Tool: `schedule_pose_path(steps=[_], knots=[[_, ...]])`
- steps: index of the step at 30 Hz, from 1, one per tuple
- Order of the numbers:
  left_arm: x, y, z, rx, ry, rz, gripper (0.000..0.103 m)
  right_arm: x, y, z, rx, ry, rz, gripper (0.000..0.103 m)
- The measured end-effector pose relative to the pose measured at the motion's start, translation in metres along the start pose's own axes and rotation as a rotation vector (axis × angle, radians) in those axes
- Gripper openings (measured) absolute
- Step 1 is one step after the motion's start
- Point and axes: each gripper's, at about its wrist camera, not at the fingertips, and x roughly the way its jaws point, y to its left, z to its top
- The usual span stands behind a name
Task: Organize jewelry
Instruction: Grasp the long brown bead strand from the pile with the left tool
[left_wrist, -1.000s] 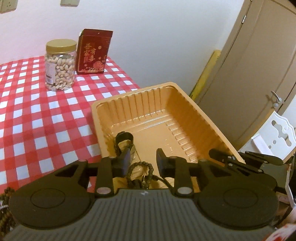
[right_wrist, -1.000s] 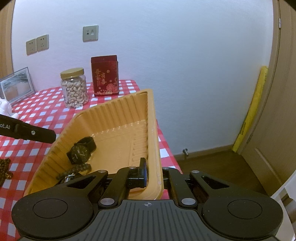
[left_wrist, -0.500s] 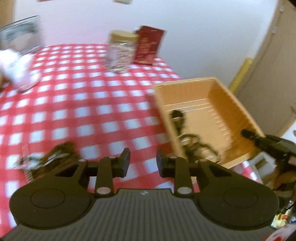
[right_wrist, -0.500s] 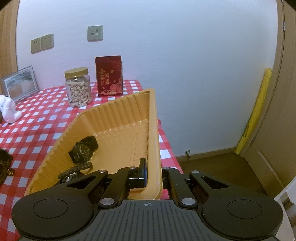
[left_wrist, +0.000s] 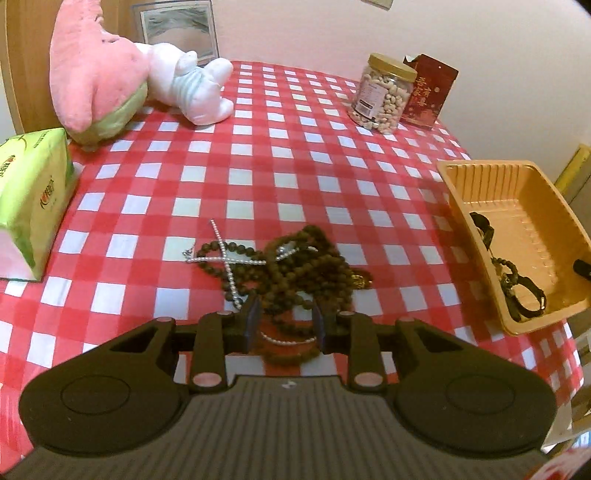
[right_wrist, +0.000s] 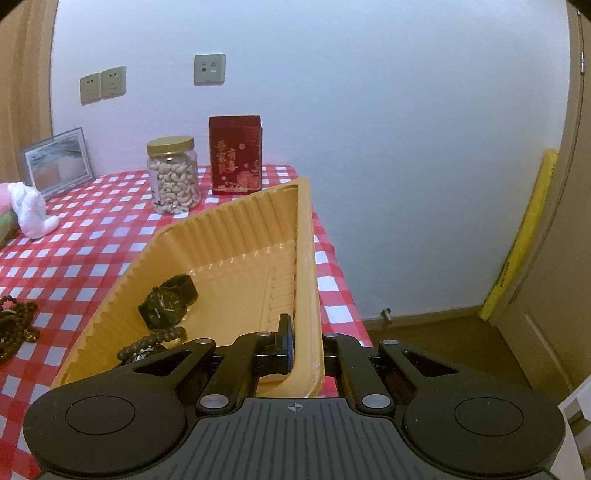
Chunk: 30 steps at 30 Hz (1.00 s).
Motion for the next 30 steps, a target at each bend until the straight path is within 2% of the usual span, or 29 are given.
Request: schedule_pose_path(steps=[12, 17, 23, 27, 29, 30], knots=[[0.025, -0.004, 0.012, -0.003, -0.006, -0.023, 0.026, 0.004, 0.010, 0.001, 0.000, -0.001, 0.004, 0.004], [0.040, 0.001, 0.018, -0.019, 0.010, -0.012, 0.026, 0.005, 0.012, 0.001, 0.007, 0.003, 0.001, 0.004], [0.050, 0.003, 0.022, -0.042, 0.028, -0.031, 0.025, 0.005, 0.012, 0.000, 0.009, 0.003, -0.001, 0.004], [0.051, 0.003, 0.024, -0.038, 0.032, -0.038, 0.015, 0.005, 0.012, 0.000, 0.009, 0.003, -0.001, 0.004], [0.049, 0.003, 0.024, -0.031, 0.027, -0.049, 0.006, 0.006, 0.013, 0.000, 0.008, 0.003, 0.000, 0.004], [0.045, 0.001, 0.025, -0.025, 0.018, -0.055, 0.006, 0.006, 0.012, 0.000, 0.008, 0.003, 0.000, 0.004]])
